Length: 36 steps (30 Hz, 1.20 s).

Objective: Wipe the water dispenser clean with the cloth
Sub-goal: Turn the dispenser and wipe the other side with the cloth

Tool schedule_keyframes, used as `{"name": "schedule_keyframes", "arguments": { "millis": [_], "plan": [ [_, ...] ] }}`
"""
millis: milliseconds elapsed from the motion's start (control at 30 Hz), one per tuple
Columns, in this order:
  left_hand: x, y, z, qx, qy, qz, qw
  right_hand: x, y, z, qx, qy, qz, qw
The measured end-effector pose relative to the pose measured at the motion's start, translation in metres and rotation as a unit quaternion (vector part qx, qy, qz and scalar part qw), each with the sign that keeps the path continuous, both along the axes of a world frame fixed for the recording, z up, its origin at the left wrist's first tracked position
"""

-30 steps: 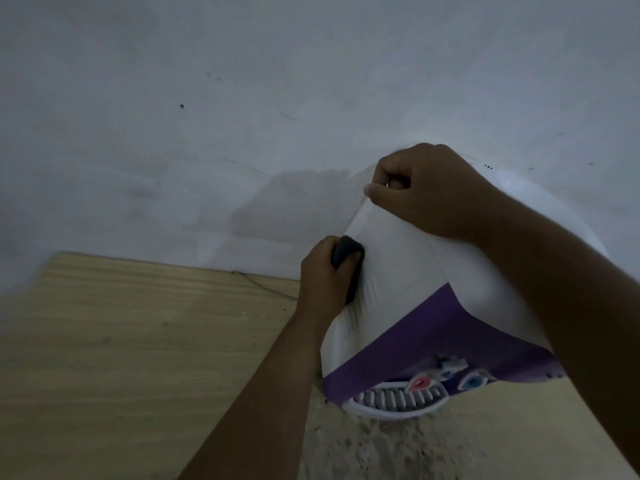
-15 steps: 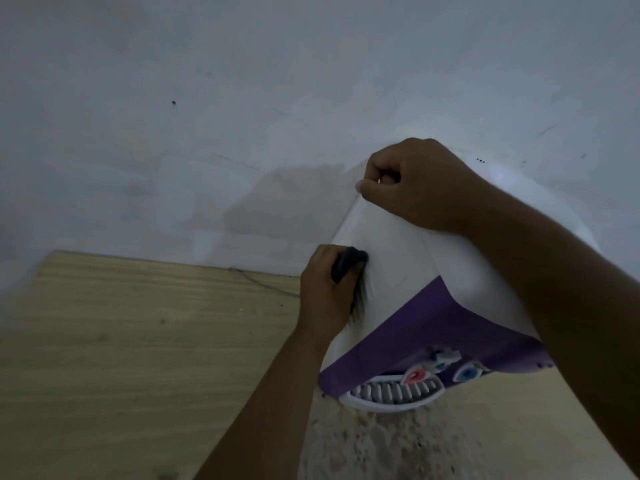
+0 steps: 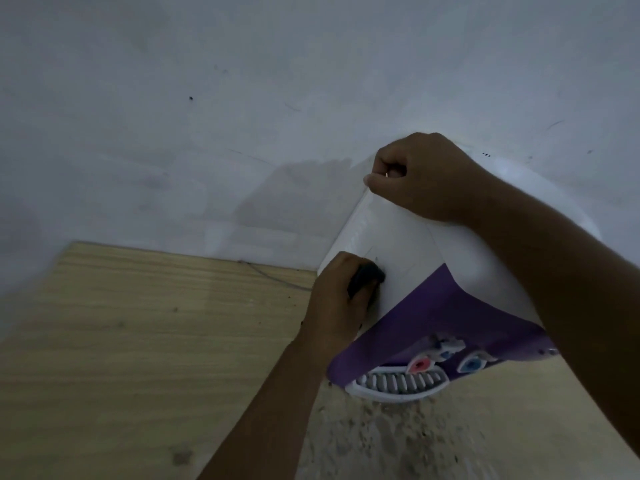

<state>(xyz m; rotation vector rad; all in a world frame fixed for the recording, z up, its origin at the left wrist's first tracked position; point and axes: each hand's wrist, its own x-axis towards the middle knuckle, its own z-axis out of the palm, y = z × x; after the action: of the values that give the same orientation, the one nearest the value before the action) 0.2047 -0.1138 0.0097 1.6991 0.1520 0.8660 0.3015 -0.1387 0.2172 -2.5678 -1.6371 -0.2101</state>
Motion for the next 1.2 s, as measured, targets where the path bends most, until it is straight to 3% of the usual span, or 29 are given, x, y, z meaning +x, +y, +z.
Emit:
{"name": "schedule_keyframes", "arguments": {
  "millis": [300,533,667,733,800,833,867,967,1200],
  "plan": [
    [-0.007,0.000,0.003,-0.016,0.019,-0.040,0.999,0.002,0.001,-0.001,-0.001,-0.008,0.000,1.000],
    [0.025,0.002,0.013,-0.029,0.091,0.103,0.990,0.002,0.001,-0.001,0.004,-0.005,-0.004,1.000],
    [0.005,0.008,0.010,-0.048,0.097,-0.003,0.994,0.003,-0.001,0.000,0.004,0.000,-0.002,1.000],
    [0.000,0.018,0.007,0.008,0.166,-0.045,0.985,0.003,-0.001,-0.001,0.003,-0.005,0.003,1.000],
    [0.002,0.029,0.003,0.069,0.262,-0.016,0.962,0.003,0.000,-0.001,0.002,-0.014,0.004,1.000],
    [0.004,0.032,0.000,0.057,0.291,0.019,0.955,0.003,0.000,-0.001,0.003,-0.016,0.005,1.000],
    [0.005,0.035,-0.002,0.023,0.289,0.058,0.955,0.003,0.000,-0.001,0.007,-0.016,0.007,1.000],
    [0.007,0.028,-0.004,-0.087,0.165,0.104,0.977,0.004,0.000,-0.001,0.014,-0.010,0.006,1.000],
    [0.017,0.002,-0.007,-0.086,0.066,0.036,0.993,0.003,0.000,-0.001,0.006,-0.010,0.006,1.000]
  ]
}}
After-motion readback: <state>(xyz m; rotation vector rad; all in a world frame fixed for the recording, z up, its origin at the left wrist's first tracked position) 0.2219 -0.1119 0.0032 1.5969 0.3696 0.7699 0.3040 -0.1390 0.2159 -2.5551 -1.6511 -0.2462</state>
